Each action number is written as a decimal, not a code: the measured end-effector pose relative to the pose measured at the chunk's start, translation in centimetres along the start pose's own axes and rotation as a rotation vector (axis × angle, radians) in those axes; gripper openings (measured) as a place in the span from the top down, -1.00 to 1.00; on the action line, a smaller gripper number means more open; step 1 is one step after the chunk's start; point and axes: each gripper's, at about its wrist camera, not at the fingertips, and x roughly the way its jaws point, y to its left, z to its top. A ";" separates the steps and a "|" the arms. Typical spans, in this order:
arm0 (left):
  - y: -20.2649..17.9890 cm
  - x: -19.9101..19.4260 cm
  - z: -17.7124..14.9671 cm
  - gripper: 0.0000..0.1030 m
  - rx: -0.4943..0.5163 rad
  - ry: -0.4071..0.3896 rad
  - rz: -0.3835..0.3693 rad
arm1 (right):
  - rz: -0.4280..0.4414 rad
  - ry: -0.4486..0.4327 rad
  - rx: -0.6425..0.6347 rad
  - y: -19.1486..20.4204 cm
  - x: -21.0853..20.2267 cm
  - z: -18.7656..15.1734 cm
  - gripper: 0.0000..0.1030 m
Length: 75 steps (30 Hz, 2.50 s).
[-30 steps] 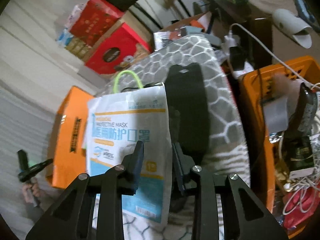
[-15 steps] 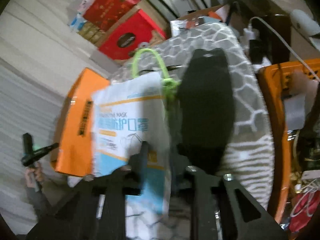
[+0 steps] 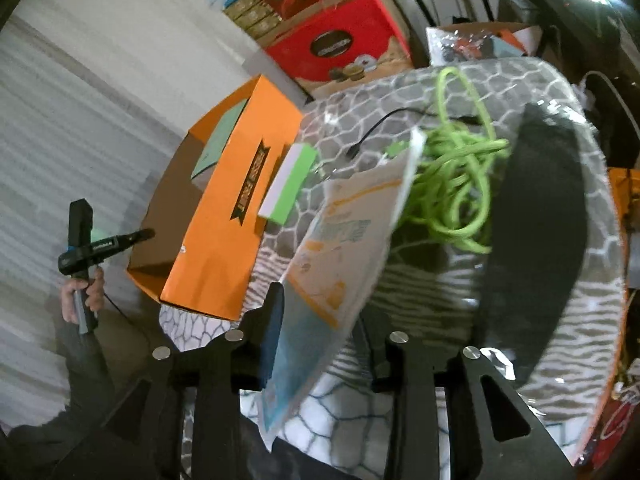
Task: Organize objects
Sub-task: 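Grasp the white-and-blue mask bag edge with the right tool and lift, then carry the mask bag into the box with the right tool and release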
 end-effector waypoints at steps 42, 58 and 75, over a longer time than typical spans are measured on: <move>-0.3 0.0 -0.1 0.92 0.000 0.002 0.000 | 0.114 -0.004 -0.101 18.9 6.7 9.8 0.92; -0.3 0.0 -0.1 0.92 -0.003 0.002 -0.001 | 0.106 0.100 -0.019 20.5 17.4 8.7 0.92; -0.5 0.0 -0.1 0.92 -0.002 0.003 0.003 | -0.149 0.211 -0.144 22.0 20.2 7.5 -0.13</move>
